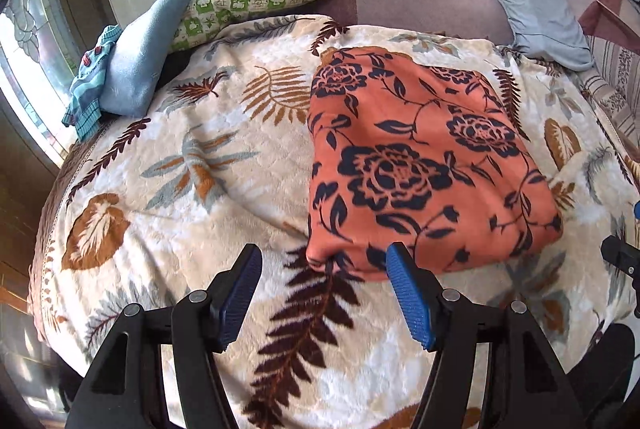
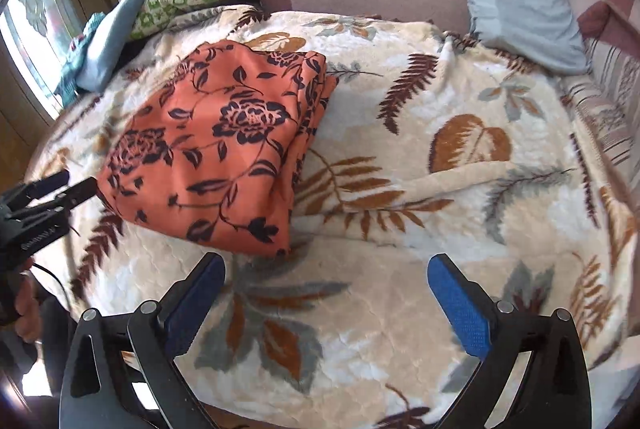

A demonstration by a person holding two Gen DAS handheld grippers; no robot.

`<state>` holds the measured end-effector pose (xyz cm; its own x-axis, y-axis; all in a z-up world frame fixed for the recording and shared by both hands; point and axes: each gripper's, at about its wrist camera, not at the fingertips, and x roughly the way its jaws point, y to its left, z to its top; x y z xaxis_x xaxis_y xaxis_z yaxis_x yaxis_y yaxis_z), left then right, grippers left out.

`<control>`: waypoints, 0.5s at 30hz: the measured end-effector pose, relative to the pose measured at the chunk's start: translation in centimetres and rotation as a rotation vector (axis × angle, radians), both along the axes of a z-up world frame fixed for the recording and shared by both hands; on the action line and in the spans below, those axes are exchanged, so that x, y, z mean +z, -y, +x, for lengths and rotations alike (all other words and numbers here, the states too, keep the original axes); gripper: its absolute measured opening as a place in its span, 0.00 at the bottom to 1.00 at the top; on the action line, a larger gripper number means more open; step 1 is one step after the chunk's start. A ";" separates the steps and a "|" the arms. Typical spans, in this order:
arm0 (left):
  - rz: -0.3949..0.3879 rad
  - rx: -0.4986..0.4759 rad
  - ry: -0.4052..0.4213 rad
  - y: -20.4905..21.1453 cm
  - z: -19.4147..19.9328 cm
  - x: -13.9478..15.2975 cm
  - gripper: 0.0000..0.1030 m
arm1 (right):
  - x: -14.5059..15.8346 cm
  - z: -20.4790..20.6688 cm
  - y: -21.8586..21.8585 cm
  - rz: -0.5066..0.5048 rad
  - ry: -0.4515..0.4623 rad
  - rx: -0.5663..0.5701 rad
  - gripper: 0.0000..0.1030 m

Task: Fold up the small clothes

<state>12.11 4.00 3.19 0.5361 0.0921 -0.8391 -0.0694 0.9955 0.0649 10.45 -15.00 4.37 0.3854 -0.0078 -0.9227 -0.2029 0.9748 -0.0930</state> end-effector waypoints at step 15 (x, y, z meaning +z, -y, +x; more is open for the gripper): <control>-0.052 0.051 -0.002 -0.4 -4.5 1.3 0.62 | 2.9 -3.7 0.1 0.068 0.109 0.014 0.99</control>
